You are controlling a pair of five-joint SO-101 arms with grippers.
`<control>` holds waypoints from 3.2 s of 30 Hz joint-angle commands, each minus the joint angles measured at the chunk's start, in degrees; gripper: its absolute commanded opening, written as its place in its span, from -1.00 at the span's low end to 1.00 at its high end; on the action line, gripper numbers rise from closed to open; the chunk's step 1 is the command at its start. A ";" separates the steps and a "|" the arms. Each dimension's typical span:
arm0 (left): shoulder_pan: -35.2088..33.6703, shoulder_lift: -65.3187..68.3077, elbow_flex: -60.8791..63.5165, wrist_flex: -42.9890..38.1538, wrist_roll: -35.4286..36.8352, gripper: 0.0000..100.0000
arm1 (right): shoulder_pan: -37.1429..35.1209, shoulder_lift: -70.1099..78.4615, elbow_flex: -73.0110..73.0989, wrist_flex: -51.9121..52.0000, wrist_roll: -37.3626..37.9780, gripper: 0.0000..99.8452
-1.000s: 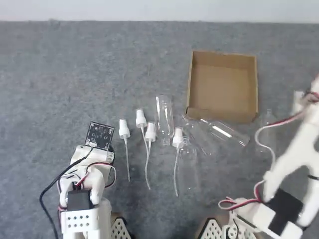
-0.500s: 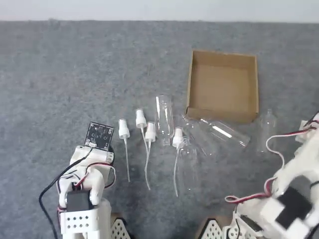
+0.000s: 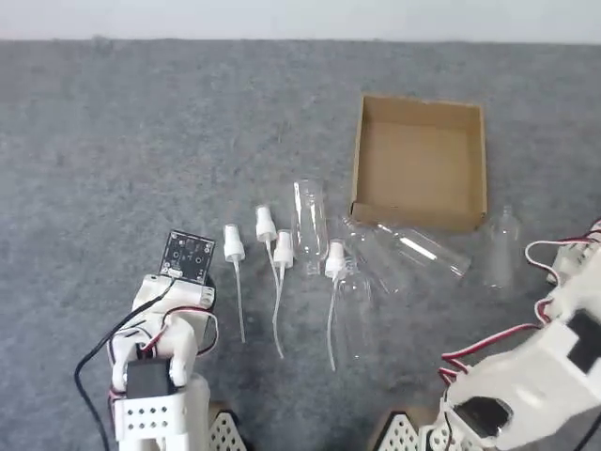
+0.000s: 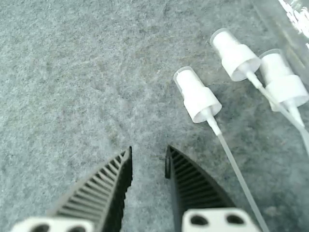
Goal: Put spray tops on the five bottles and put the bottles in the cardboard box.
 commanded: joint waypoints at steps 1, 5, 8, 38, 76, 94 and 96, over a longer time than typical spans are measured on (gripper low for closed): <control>-0.26 -0.35 -0.57 0.18 -0.62 -0.80 | 0.22 0.40 -3.60 -0.48 1.85 -0.99; -0.26 -0.35 -0.57 0.18 -0.62 -0.80 | -0.04 -1.27 -5.45 2.59 3.34 -0.99; -0.26 -0.35 -0.57 0.18 -0.62 -0.80 | -0.13 -4.18 -7.91 6.90 3.34 -0.99; -0.44 -0.53 -0.57 1.23 -0.70 -0.80 | -65.54 -29.67 -13.27 28.44 -16.09 -0.99; -0.26 -0.53 -0.57 1.32 -0.70 -0.80 | -87.69 2.33 -26.55 19.56 -34.55 -0.65; -0.26 -0.53 -0.57 1.32 -0.70 -0.80 | -72.13 -14.11 -35.69 41.89 -21.19 -0.64; -0.26 -0.53 -0.57 1.32 -0.70 -0.80 | -69.58 -16.04 -35.60 45.05 -18.90 -0.64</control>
